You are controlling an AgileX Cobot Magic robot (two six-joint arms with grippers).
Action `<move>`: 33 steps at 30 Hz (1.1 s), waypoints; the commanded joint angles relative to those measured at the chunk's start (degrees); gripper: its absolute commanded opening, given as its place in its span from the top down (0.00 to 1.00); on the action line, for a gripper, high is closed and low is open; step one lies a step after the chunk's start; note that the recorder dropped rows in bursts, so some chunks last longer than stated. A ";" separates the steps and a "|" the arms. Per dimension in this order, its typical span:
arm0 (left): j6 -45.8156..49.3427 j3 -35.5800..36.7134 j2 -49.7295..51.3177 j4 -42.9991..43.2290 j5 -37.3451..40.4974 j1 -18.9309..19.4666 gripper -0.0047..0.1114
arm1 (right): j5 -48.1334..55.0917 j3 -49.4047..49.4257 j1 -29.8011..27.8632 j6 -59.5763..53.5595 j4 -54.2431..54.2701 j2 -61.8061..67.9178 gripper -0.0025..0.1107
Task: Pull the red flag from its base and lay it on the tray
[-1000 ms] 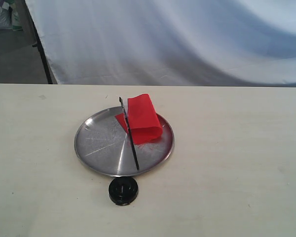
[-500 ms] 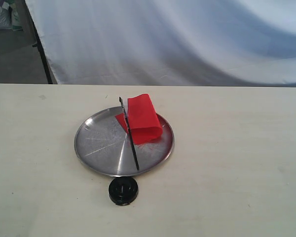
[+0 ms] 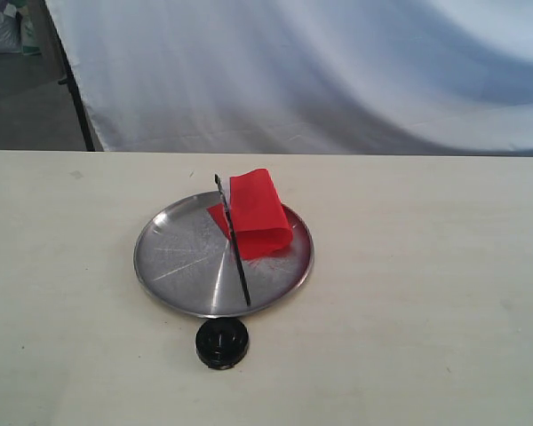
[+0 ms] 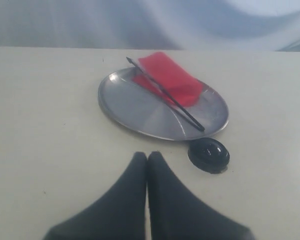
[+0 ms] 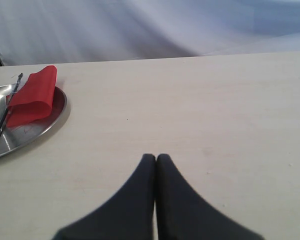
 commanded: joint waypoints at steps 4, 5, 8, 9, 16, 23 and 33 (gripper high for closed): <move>0.58 0.16 -0.14 0.15 0.18 1.48 0.96 | -0.22 0.21 -0.33 -0.20 -0.45 -0.39 0.98; 0.58 0.16 -0.14 0.15 0.18 2.19 0.96 | -0.22 0.21 -0.33 -0.20 -0.45 -0.39 0.98; 0.58 0.16 -0.14 0.15 0.18 4.33 0.96 | -0.22 0.21 -0.33 -0.20 -0.45 -0.39 0.98; 0.58 0.16 -0.14 0.15 0.18 5.18 0.96 | -0.22 0.21 -0.33 -0.20 -0.45 -0.39 0.98; 0.58 0.16 -0.14 0.15 0.18 12.42 0.96 | -0.22 0.21 -0.33 -0.20 -0.45 -0.39 0.98; 0.58 0.16 -0.14 0.15 0.18 17.36 0.96 | -0.32 0.21 -0.33 -0.20 -0.45 -0.39 0.98; 0.58 0.16 -0.14 0.15 0.18 17.36 0.96 | -0.32 0.21 -0.33 -0.20 -0.45 -0.39 0.98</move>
